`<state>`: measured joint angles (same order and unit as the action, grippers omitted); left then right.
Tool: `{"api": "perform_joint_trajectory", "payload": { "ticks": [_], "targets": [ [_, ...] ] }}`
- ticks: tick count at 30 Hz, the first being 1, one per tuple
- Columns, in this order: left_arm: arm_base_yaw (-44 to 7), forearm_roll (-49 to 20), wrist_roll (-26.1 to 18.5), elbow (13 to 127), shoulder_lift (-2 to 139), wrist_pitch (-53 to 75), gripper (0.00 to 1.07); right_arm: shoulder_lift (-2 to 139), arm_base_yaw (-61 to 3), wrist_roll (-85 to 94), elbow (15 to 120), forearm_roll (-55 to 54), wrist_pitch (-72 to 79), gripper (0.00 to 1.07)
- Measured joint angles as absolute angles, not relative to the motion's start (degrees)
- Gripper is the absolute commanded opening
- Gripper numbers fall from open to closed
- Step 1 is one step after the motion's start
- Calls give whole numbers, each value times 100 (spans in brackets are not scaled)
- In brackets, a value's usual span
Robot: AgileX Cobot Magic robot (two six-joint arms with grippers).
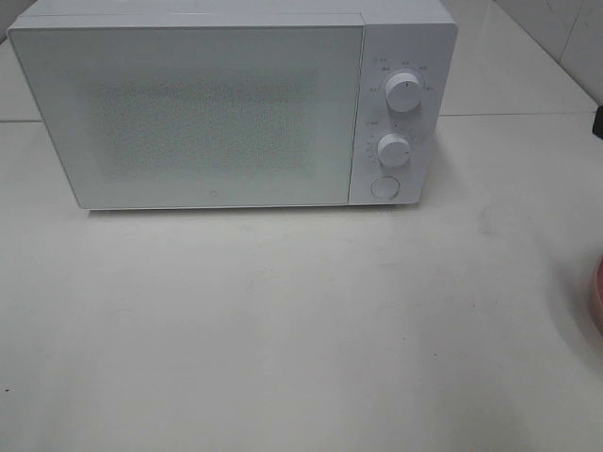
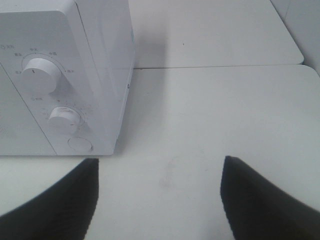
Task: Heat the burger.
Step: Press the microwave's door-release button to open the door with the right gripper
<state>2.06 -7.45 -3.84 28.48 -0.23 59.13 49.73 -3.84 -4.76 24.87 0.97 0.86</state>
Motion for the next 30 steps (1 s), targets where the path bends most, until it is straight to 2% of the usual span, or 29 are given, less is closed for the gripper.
{"api": "perform_joint_trajectory", "payload": {
  "ticks": [6, 13, 28, 30],
  "targets": [
    [206, -745, -384, 2848, -23, 5913, 98, 5036, -384, -470, 1828, 57, 1541, 67],
    [206, -745, -384, 2848, -23, 5913, 98, 5311, -384, -86, 1066, -516, 3335, 67],
    [206, -745, -384, 2848, -23, 5913, 98, 6641, -413, 0, 940, -831, 4629, 67],
    [206, -745, -384, 2848, -23, 5913, 98, 7024, -831, 80, 940, -1106, 4990, 67]
  ]
}}
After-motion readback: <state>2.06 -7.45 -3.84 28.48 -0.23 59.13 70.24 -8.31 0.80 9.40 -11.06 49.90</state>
